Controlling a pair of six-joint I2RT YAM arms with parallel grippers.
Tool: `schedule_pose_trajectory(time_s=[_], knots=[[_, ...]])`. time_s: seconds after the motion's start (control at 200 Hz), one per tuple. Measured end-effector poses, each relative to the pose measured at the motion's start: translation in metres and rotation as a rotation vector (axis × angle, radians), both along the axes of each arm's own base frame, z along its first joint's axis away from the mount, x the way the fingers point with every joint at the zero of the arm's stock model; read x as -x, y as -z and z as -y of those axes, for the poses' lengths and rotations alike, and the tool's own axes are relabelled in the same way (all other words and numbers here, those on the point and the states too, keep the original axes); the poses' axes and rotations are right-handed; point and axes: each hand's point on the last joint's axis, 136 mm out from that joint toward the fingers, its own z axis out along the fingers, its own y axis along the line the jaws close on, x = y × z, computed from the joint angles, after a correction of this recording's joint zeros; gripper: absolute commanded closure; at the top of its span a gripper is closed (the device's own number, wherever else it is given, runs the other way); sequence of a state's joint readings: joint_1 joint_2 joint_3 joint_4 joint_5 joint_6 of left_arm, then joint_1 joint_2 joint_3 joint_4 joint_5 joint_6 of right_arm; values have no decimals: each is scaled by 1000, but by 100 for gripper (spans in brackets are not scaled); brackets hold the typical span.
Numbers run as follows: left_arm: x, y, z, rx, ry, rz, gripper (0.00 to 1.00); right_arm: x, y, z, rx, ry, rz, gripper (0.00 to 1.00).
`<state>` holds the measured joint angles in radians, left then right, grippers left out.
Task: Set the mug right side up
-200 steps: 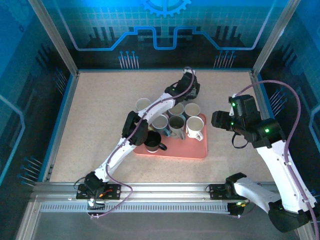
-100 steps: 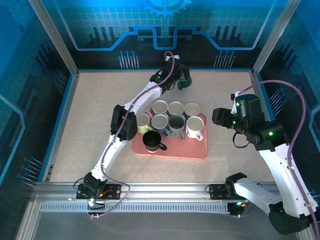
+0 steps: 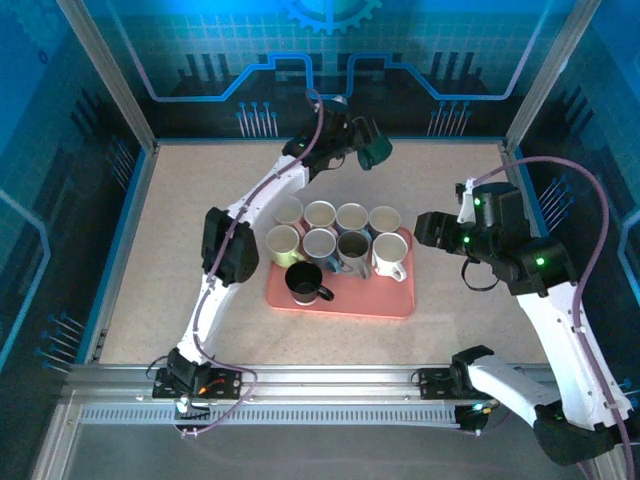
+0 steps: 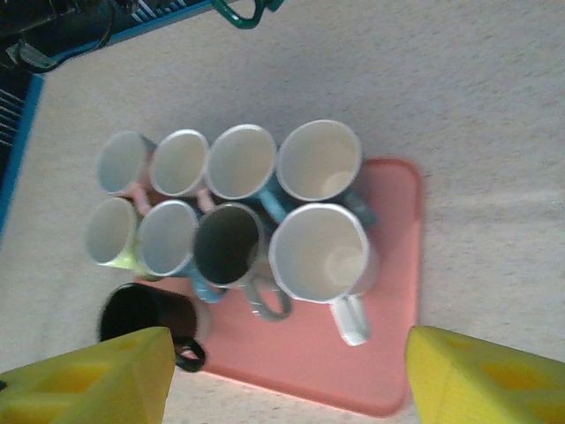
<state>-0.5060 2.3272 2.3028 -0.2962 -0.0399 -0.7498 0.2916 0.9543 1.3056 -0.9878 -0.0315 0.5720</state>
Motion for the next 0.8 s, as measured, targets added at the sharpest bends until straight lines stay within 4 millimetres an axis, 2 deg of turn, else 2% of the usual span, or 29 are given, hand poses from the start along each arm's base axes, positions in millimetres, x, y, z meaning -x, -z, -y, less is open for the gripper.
schedule_pose_trajectory(time_s=[0.055,0.165,0.34,0.44,0.51,0.6,0.71,0.8], knots=[[8,-16,-4,57,-9,-8,57,-3,-7,-7,-86,3,0,29],[30,-62,-15,190,-31,0,58,-14,-30,-25,-300,1,40,29],[82,-145,-41,418,-63,44,59,-32,-51,-47,-647,28,77,27],[112,-180,-54,523,-69,73,58,-49,-68,-57,-793,29,99,22],[129,-195,-61,571,-73,85,58,-59,-84,-67,-875,5,118,22],[145,-206,-64,614,-74,92,58,-73,-100,-82,-969,-29,133,22],[159,-207,-60,634,-68,81,57,-90,-113,-105,-1044,-74,126,22],[167,-203,-56,629,-62,61,57,-97,-125,-122,-1075,-119,129,22]])
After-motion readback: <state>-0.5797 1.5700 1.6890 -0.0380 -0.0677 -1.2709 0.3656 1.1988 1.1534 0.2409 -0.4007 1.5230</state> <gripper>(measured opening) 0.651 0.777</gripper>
